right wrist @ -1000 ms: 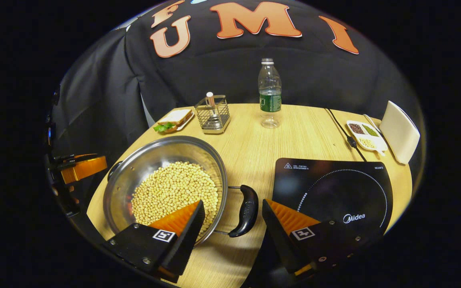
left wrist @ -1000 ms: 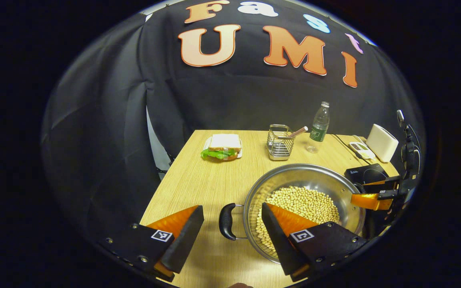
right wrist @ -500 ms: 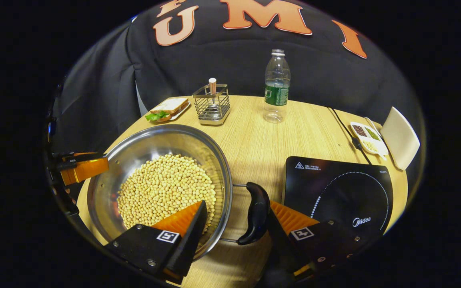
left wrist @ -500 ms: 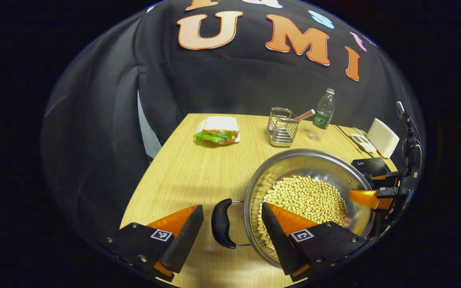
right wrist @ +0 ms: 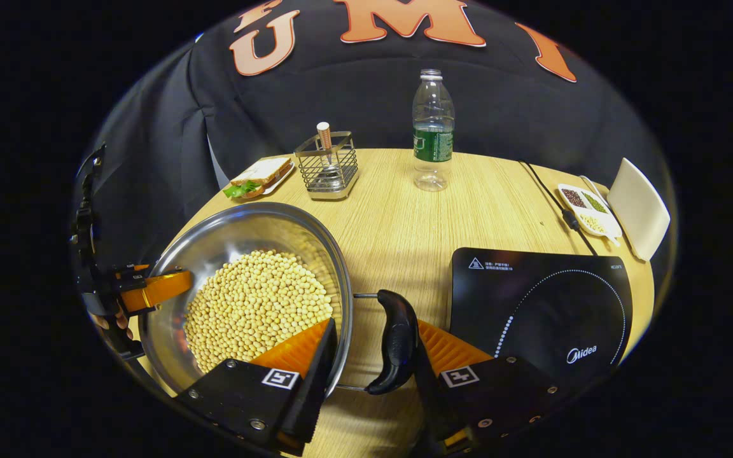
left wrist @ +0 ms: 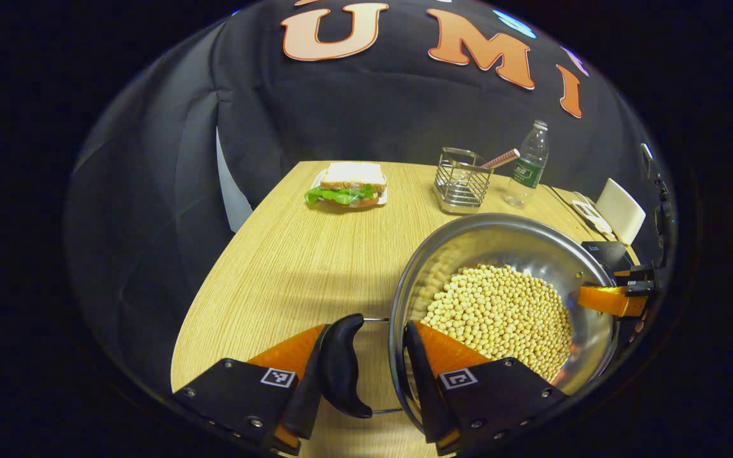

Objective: First push the handle of the pot to place it horizontally, then grasp the pot with both hands and set it on the induction cooktop.

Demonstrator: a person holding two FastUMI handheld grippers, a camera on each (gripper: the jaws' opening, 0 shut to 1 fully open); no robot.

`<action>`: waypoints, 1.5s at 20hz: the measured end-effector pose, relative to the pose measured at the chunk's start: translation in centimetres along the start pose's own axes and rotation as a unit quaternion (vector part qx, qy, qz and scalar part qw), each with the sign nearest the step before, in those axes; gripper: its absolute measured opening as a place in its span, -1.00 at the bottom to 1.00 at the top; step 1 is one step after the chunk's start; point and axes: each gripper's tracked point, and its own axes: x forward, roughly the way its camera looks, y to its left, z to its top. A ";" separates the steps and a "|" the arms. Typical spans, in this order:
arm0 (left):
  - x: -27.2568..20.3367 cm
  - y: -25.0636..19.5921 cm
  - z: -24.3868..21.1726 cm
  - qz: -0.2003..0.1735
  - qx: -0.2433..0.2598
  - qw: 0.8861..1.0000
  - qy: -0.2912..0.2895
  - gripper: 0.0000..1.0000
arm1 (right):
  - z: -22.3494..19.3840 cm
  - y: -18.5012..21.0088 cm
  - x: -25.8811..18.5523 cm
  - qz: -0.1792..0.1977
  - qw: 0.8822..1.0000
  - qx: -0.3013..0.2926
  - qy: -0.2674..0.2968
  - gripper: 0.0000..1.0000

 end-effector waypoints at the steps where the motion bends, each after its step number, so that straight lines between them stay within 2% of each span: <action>1: -0.2 0.0 0.0 0.001 -0.004 1.000 -0.004 0.27 | 0.0 0.0 0.1 -0.001 1.000 0.003 0.000 0.29; 7: -0.6 -0.1 0.2 0.020 -0.007 0.999 -0.031 0.19 | 0.2 0.0 0.1 -0.004 1.000 0.009 -0.001 0.05; 14: -2.9 0.0 1.5 0.033 0.006 0.998 -0.060 0.17 | 0.8 -0.8 -2.4 0.003 1.000 0.019 -0.020 0.02; 19: -7.9 -1.1 4.7 0.036 0.029 0.994 -0.103 0.16 | 2.4 -2.3 -5.3 0.009 0.998 0.033 -0.055 0.02; 26: -14.7 -2.7 7.7 0.021 0.047 0.989 -0.137 0.17 | 3.9 -6.8 -9.8 -0.007 0.994 0.050 -0.098 0.02; 28: -15.7 -3.6 8.2 0.015 0.052 0.989 -0.140 0.16 | 4.1 -8.4 -10.7 -0.012 0.993 0.056 -0.103 -0.07; 29: -16.6 -4.4 8.4 0.012 0.055 0.988 -0.142 0.16 | 4.1 -8.8 -11.3 -0.016 0.993 0.058 -0.105 -0.07; 30: -17.1 -5.2 8.4 0.008 0.056 0.988 -0.143 0.16 | 4.2 -9.3 -11.8 -0.020 0.992 0.059 -0.107 0.02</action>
